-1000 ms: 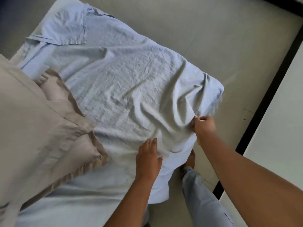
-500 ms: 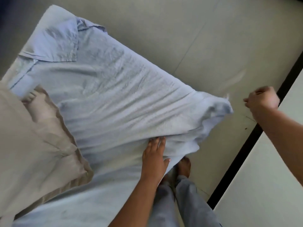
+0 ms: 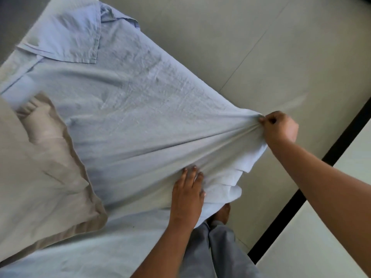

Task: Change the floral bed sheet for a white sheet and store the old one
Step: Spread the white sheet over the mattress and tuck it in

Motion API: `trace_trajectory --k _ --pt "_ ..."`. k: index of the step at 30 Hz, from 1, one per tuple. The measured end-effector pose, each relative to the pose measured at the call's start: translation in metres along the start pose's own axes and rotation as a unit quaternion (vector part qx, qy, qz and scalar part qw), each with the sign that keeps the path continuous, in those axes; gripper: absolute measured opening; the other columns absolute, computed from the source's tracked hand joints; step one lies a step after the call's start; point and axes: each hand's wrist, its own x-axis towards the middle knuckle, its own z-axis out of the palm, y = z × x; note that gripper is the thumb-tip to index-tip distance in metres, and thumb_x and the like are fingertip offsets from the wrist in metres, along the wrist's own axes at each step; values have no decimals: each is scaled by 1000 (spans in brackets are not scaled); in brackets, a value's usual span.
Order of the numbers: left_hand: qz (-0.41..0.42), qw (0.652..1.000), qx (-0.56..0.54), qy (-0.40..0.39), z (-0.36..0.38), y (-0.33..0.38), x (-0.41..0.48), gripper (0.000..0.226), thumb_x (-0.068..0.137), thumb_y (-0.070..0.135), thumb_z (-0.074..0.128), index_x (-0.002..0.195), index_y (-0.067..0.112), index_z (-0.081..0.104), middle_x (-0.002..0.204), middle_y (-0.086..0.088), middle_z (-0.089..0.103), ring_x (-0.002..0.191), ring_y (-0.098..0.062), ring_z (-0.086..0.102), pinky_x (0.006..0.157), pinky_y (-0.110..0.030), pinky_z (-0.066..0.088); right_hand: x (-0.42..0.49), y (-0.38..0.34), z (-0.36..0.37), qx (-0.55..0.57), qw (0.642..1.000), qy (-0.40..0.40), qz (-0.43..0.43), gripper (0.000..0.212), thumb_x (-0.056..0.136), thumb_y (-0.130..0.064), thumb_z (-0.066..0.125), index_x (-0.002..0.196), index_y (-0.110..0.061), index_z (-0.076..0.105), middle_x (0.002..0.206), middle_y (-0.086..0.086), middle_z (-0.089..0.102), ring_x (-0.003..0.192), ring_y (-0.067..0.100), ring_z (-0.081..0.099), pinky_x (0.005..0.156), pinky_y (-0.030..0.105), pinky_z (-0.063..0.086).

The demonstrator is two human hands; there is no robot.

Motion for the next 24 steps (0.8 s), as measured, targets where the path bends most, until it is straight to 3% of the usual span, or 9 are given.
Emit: trace_trajectory --k 3,8,12,14,16,18,22,24 --pt "28 999 -9 12 2 6 -2 67 72 28 87 132 16 60 151 -5 49 141 -25 45 101 -43 51 39 -27 -20 14 998 60 4 26 94 -32 68 109 -12 74 113 14 73 109 32 65 92 32 48" --pt "38 999 -20 -23 5 6 -17 74 74 29 85 139 16 52 157 -3 39 147 -25 35 111 -40 42 78 -70 -13 82 993 78 16 11 92 -27 69 102 -24 67 107 2 72 106 23 67 92 31 53" --pt "66 996 -43 -38 7 3 -32 76 76 26 84 143 16 49 159 -2 36 148 -21 32 115 -39 37 58 -57 -14 -2 997 67 -48 36 96 -37 65 126 -19 60 125 4 65 118 24 60 103 36 47" --pt "49 998 -41 -17 6 4 -38 69 71 30 87 132 16 57 149 -3 49 139 -22 46 107 -38 47 23 -42 -8 -43 994 43 -92 37 95 -43 64 122 -17 65 128 8 64 117 29 61 100 39 47" --pt "-27 999 -29 8 4 6 -43 58 64 39 91 112 17 66 122 -3 63 111 -25 61 84 -36 55 -22 -21 3 -38 994 22 -103 36 93 -45 65 116 -18 67 126 8 63 111 29 63 95 37 48" --pt "-95 995 -10 -10 4 8 -50 55 58 47 91 97 17 65 97 -3 64 87 -24 61 66 -35 53 -65 -3 12 -31 995 14 -96 34 91 -48 68 111 -20 65 123 8 59 103 28 63 86 32 46" --pt "-131 990 6 -58 21 4 -75 44 55 38 94 83 20 64 80 -1 61 71 -21 59 53 -32 48 -135 21 46 -122 976 -97 -149 37 89 -59 65 95 -22 59 98 -3 59 82 24 59 65 34 48" --pt "-129 990 -20 -60 27 1 -79 34 58 26 94 75 22 64 76 1 61 68 -19 59 50 -29 48 -151 26 61 -189 951 -151 -193 37 91 -59 63 95 -22 57 95 -2 55 80 27 57 64 37 51"
